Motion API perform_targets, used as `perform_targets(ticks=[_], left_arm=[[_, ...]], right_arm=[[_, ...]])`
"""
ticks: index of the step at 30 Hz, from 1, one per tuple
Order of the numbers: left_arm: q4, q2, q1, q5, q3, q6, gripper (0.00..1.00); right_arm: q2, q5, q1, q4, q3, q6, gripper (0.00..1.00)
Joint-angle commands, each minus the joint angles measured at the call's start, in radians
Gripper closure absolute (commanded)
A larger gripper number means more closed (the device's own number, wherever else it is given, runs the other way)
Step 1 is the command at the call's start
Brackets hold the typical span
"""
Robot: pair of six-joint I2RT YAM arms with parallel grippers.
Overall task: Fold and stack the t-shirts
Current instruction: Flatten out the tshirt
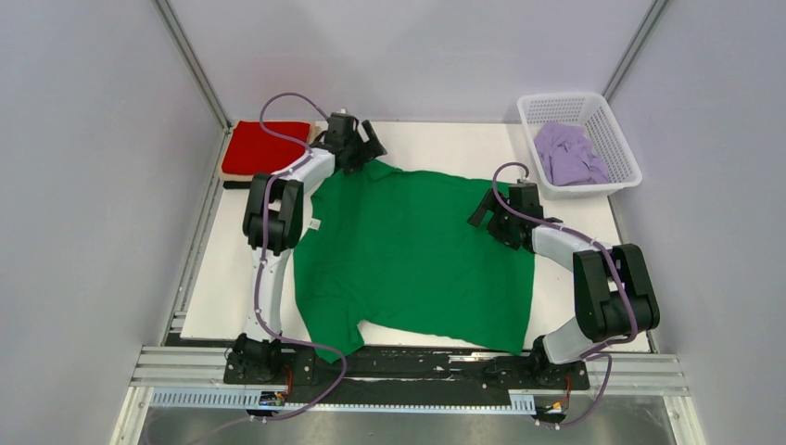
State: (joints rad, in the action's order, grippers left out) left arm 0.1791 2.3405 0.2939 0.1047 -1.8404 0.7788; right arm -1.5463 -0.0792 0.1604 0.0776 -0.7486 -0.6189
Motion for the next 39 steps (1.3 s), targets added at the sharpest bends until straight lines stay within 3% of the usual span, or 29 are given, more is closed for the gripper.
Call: perform_targets(ticks=[1,8,25,33,36,39], left_arm=[[-0.033,0.015,0.004,0.019,-0.05,0.022,0.0],[-0.145,0.077,0.004,0.094,-0.108,0.099,0.0],[-0.235,0.377,0.089,0.084,-0.541,0.288,0.0],[-0.144,0.334,0.134,0.018,-0.615,0.118,0.0],[-0.085,0.264,0.154,-0.053,-0.564,-0.036,0.0],[-0.057,0.159,0.162,-0.119,-0.477,-0.079,0.0]], right_arm=[[0.006,0.02,-0.003,0.07,0.02,0.019,0.0],[0.002,0.012,-0.003,0.063,0.02,0.024,0.0],[-0.011,-0.002,-0.003,0.047,0.012,0.033,0.0],[-0.002,0.003,-0.003,0.042,0.02,0.033,0.0],[-0.008,0.007,-0.003,0.041,0.022,0.032,0.0],[-0.01,0.006,-0.004,0.04,0.023,0.032,0.0]])
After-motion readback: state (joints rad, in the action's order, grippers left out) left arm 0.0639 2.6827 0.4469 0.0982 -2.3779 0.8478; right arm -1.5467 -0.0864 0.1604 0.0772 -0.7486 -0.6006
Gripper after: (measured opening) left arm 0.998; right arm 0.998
